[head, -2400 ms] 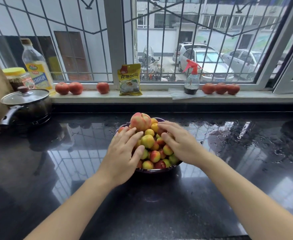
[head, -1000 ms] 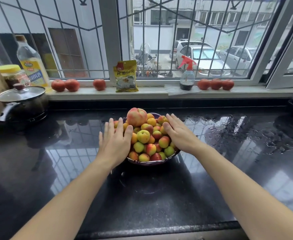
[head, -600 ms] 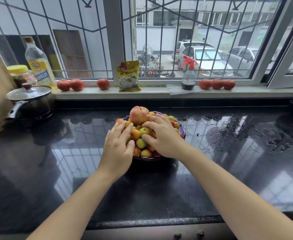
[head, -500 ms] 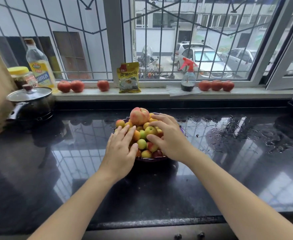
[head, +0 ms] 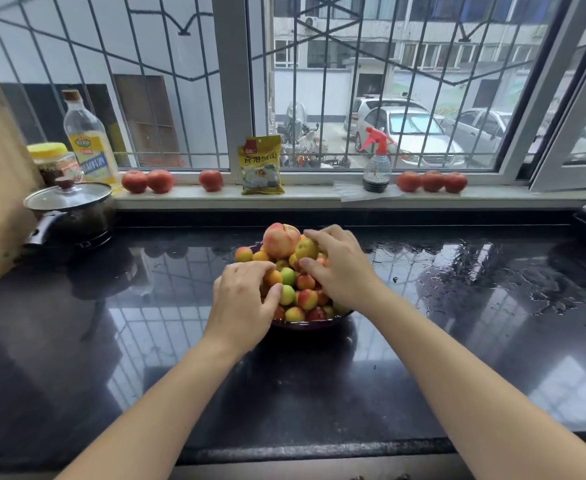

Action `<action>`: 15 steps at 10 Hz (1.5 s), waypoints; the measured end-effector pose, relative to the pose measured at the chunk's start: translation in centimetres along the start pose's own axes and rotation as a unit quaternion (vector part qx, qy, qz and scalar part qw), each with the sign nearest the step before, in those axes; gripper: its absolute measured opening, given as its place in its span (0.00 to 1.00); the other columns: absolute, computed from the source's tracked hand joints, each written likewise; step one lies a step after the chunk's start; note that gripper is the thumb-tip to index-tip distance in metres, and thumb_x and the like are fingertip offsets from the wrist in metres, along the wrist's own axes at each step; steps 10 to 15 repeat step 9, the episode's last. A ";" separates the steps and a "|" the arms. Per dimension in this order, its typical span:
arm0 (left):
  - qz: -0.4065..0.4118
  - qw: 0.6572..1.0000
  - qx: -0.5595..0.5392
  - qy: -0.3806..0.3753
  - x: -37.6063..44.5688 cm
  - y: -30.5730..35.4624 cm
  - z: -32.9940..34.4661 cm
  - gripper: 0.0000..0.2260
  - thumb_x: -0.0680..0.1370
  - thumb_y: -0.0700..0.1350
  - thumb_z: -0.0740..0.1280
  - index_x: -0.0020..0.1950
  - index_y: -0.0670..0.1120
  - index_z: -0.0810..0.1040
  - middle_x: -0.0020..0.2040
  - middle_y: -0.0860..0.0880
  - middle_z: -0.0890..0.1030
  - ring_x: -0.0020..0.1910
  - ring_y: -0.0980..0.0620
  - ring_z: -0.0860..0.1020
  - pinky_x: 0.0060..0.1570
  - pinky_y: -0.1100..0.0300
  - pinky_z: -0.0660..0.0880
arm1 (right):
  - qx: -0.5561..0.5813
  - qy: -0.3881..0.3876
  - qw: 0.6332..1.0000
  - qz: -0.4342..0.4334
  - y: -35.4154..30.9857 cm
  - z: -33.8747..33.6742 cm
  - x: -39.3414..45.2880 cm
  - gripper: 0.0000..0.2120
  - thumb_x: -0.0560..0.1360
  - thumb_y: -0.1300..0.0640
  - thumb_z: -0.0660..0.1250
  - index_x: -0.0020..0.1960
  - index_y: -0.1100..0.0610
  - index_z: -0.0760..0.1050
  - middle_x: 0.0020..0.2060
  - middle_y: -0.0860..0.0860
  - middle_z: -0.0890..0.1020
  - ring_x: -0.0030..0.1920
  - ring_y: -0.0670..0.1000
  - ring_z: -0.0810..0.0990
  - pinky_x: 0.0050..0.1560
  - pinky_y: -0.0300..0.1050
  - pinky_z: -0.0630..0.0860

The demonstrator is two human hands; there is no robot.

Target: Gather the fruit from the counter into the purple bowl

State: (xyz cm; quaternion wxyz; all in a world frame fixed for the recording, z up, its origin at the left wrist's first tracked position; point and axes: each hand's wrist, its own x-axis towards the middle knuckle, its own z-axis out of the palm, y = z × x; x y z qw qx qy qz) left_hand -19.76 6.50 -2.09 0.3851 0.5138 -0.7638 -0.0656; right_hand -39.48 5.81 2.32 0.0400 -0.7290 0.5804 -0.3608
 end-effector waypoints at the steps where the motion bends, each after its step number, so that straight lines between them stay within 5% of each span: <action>1: -0.014 1.000 0.012 -0.007 0.4 0.6 -0.1 0.11 0.80 0.49 0.70 0.62 0.50 0.78 0.54 0.54 0.79 0.56 0.50 0.72 0.61 0.49 0.71 | -0.001 -0.041 0.999 -0.009 -2.1 0.3 2.0 0.22 0.79 0.51 0.69 0.71 0.52 0.70 0.57 0.47 0.77 0.61 0.50 0.72 0.63 0.50 0.73; 3: -0.078 0.996 -0.045 0.003 0.5 0.8 -0.2 0.09 0.80 0.49 0.72 0.58 0.51 0.76 0.51 0.55 0.75 0.55 0.52 0.71 0.59 0.51 0.72 | -0.143 -0.063 0.986 -0.050 -1.8 2.2 2.7 0.16 0.80 0.45 0.65 0.66 0.48 0.75 0.60 0.50 0.77 0.61 0.53 0.70 0.64 0.51 0.71; 5: -0.082 0.994 -0.077 -0.002 0.8 0.0 -0.2 0.10 0.80 0.52 0.71 0.59 0.52 0.77 0.54 0.53 0.73 0.58 0.50 0.72 0.61 0.47 0.74 | -0.011 0.033 0.998 0.044 1.9 -0.7 1.7 0.12 0.81 0.54 0.64 0.62 0.52 0.80 0.55 0.49 0.80 0.60 0.52 0.74 0.62 0.49 0.72; 8: -0.077 0.995 -0.071 -0.007 1.0 0.1 -0.5 0.06 0.80 0.51 0.70 0.53 0.54 0.76 0.48 0.56 0.75 0.54 0.48 0.75 0.57 0.41 0.77 | -0.039 -0.066 0.997 -0.014 0.7 0.7 0.4 0.13 0.81 0.54 0.62 0.62 0.48 0.80 0.62 0.47 0.79 0.65 0.52 0.71 0.68 0.52 0.69; 15: -0.071 0.996 -0.051 0.003 1.9 0.2 -2.2 0.05 0.80 0.51 0.69 0.54 0.53 0.76 0.50 0.52 0.77 0.54 0.48 0.76 0.57 0.42 0.77 | 0.001 -0.026 0.999 0.027 0.5 -0.7 1.1 0.14 0.80 0.56 0.63 0.64 0.50 0.80 0.59 0.48 0.79 0.62 0.52 0.74 0.64 0.51 0.72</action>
